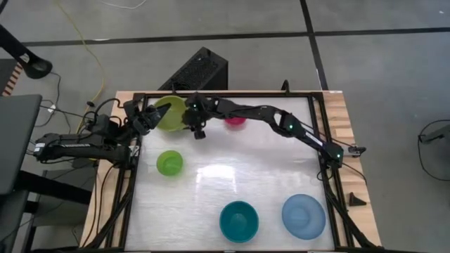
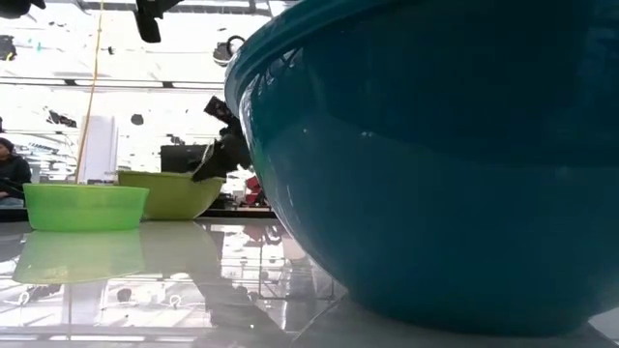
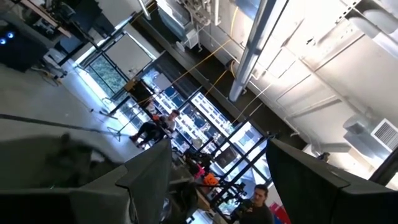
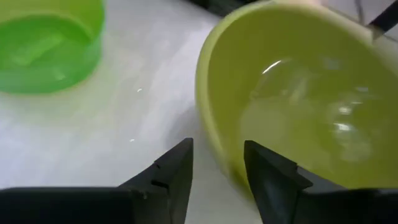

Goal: Nest bowls inside each other
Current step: Move the dark green bowl to the center of the table

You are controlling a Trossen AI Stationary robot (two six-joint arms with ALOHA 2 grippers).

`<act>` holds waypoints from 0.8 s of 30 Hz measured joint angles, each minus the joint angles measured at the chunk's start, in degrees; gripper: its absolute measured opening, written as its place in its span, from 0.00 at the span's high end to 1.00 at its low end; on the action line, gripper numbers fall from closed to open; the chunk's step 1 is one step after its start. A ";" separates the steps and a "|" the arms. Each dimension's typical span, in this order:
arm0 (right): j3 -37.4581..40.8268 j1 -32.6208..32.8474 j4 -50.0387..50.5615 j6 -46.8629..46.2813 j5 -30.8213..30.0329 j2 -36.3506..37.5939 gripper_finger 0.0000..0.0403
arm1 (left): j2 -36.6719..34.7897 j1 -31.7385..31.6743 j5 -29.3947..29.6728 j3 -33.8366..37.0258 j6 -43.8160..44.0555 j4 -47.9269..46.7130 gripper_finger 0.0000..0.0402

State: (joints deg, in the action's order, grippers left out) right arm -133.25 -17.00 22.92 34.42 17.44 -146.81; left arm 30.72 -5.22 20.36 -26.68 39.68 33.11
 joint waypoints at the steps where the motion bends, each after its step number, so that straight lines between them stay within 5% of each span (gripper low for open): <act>1: -0.08 0.33 -0.24 -0.08 -0.46 -0.77 0.59 | 0.00 -0.02 0.00 0.00 0.00 0.06 0.38; 11: -0.45 2.38 3.84 -3.33 -14.85 -4.33 0.84 | -0.03 0.09 -1.07 0.00 0.44 1.13 0.38; 17: -0.22 2.72 8.92 -6.75 -15.12 -1.56 0.85 | -0.03 0.09 -1.09 0.00 0.05 0.91 0.38; 24: -0.13 4.39 29.10 -13.74 -13.90 4.28 0.85 | -0.03 0.09 -1.09 0.00 -0.74 1.00 0.38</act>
State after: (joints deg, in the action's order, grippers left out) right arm -133.38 -12.61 52.02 20.68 3.54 -142.54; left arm 30.70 -5.13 19.27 -26.68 38.94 34.11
